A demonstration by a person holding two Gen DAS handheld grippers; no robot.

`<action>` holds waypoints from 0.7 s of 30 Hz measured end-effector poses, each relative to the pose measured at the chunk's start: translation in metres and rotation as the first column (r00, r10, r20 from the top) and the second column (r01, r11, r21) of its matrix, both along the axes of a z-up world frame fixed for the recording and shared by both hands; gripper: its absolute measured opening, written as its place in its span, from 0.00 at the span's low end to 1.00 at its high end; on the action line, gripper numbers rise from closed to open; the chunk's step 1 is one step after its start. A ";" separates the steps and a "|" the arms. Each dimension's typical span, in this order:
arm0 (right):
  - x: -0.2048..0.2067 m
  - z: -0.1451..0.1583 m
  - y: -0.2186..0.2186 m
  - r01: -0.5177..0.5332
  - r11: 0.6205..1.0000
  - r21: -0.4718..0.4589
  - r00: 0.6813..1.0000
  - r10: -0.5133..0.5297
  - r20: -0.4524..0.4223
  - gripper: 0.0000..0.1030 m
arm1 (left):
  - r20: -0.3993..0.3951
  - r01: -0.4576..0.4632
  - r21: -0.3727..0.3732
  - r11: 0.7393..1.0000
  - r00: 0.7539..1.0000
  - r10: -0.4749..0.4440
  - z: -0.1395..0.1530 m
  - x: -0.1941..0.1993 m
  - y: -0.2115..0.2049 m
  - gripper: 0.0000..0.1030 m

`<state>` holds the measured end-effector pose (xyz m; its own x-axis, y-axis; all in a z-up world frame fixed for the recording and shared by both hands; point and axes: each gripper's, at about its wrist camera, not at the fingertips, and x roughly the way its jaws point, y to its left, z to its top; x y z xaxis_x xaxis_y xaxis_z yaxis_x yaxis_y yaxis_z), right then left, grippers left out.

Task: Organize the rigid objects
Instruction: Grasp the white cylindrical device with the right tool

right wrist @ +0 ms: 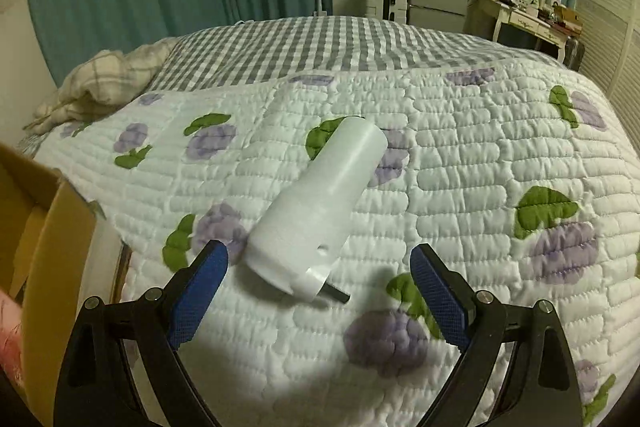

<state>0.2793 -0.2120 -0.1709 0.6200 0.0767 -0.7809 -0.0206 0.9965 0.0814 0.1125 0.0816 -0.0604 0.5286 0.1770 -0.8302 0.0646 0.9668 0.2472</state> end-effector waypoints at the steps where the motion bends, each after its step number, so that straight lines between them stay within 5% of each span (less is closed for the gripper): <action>1: 0.002 -0.001 -0.001 0.003 1.000 0.009 1.000 -0.003 -0.004 0.89 | 0.001 0.000 -0.001 1.000 1.000 0.000 0.000 0.000 0.000 0.08; 21: 0.037 -0.013 0.007 0.006 1.000 -0.025 1.000 -0.006 0.010 0.51 | 0.001 0.003 0.011 1.000 1.000 -0.003 0.000 0.000 -0.001 0.08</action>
<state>0.3166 -0.2045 -0.1838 0.6277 0.0534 -0.7766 -0.0156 0.9983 0.0560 0.1123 0.0811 -0.0604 0.5298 0.1844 -0.8278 0.0678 0.9637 0.2581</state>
